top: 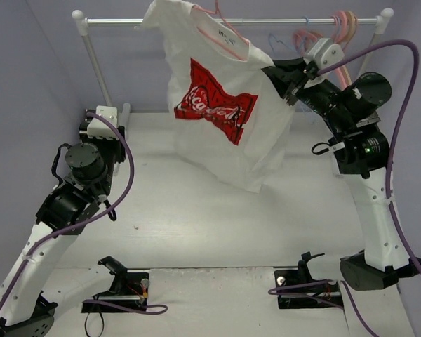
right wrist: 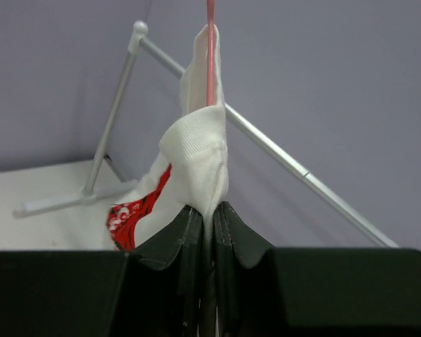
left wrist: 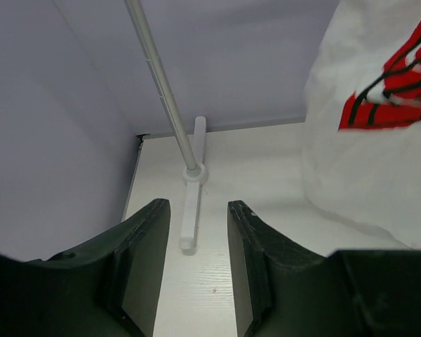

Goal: Place the t-shirt on the hanger
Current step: Hang the hanger with tshirt onto the clothesline

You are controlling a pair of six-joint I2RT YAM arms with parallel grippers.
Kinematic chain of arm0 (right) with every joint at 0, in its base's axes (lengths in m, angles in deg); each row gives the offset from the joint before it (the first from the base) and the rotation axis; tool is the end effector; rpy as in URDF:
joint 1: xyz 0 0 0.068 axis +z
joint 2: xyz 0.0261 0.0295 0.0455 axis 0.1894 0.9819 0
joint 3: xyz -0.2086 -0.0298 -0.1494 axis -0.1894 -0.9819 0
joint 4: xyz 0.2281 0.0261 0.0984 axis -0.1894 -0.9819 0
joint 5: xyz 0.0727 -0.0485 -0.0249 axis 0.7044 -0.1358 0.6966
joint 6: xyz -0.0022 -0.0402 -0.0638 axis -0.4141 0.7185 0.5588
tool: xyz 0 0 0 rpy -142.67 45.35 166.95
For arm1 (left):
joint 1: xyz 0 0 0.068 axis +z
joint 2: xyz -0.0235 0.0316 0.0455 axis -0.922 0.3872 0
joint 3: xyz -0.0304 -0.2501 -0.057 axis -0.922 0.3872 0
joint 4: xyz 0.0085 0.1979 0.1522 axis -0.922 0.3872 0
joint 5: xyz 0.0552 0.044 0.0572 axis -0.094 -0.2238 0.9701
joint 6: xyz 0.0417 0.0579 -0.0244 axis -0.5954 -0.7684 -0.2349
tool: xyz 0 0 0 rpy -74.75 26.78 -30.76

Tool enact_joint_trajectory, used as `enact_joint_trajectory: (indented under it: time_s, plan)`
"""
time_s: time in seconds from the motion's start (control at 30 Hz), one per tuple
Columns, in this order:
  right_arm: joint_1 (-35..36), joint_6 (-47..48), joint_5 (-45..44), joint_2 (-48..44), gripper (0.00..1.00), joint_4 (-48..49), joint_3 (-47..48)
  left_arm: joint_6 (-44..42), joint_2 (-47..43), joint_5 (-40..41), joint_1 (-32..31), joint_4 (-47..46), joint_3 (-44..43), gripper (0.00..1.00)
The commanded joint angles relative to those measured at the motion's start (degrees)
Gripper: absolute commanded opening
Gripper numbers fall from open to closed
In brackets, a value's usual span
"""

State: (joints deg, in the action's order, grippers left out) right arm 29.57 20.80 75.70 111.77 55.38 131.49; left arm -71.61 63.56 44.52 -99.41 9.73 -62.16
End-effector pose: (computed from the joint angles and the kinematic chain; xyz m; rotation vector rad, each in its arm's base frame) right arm 0.2124 0.1121 0.5814 -0.8790 0.7806 0.3372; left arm 0.1687 -0.0687 0.4592 0.0847 1.5244 0.0275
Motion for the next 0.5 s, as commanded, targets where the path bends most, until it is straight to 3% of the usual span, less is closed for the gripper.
enact_joint_trajectory:
  time_s: [0.0,0.13,0.27,0.47]
  plan:
    - [-0.46,-4.27,-0.04,-0.27,0.0,12.05,5.61,1.41,1.0,2.13,0.28,1.94,-2.93,0.38]
    - [-0.55,-4.81,5.23,-1.84,0.0,9.6,3.78,2.2,0.65,1.42,0.28,3.0,-2.32,0.38]
    - [-0.55,-3.67,-3.35,-4.4,0.0,7.14,-3.42,2.99,0.74,1.68,0.28,4.05,-0.73,0.38]
    - [-1.08,-4.9,-5.83,-6.08,0.0,5.38,-7.83,5.0,1.88,2.83,0.37,6.42,-1.17,0.38]
